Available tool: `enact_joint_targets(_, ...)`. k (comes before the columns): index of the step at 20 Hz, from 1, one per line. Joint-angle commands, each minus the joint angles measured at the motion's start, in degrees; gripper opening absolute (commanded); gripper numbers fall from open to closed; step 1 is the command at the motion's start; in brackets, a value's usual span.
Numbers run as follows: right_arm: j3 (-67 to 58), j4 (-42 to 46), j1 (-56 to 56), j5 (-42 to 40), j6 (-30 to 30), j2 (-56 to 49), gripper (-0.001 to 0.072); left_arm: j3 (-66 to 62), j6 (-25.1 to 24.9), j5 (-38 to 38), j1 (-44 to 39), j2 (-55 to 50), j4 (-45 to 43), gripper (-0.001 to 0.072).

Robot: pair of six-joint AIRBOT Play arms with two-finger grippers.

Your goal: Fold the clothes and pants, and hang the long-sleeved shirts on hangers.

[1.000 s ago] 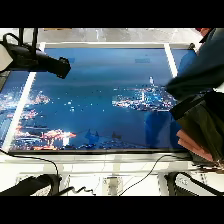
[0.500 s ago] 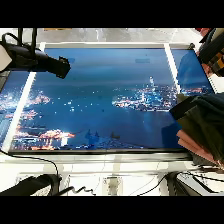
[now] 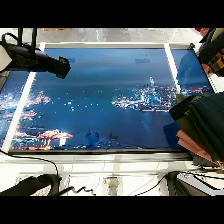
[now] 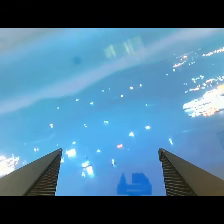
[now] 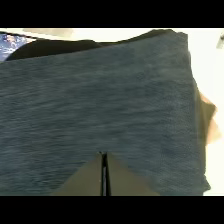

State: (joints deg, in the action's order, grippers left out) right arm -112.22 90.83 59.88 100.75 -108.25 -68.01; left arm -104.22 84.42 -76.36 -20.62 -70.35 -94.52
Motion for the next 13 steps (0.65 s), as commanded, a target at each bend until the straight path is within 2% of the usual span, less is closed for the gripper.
enact_joint_targets(1, 0.02, -1.09, -9.03, -7.82, 0.5, -0.5, 0.0033, -0.04, 0.0, 0.02, 0.02, 0.04, 0.0, 0.0698)
enact_joint_targets(5, 0.02, -0.79, -30.6, -20.74, 2.43, -1.36, 0.0032, -0.04, 0.0, 0.02, 0.02, 0.04, 0.0, 0.0698)
enact_joint_targets(7, 0.02, 0.46, -42.42, -23.71, 8.02, -2.71, 0.0032, -0.04, -0.02, 0.02, 0.0, 0.04, 0.0, 0.0697)
enact_joint_targets(10, 0.02, 1.92, -56.52, -23.3, 22.82, -5.66, 0.0032, -0.04, 0.0, 0.0, 0.0, 0.04, 0.0, 0.0698)
enact_joint_targets(11, 0.02, 1.95, -59.43, -23.32, 25.62, -6.64, 0.0032, -0.04, 0.0, 0.0, 0.02, 0.04, 0.0, 0.0697)
enact_joint_targets(13, 0.02, 1.95, -63.58, -23.32, 26.03, -8.59, 0.0032, -0.04, 0.0, 0.0, 0.02, 0.04, 0.0, 0.0698)
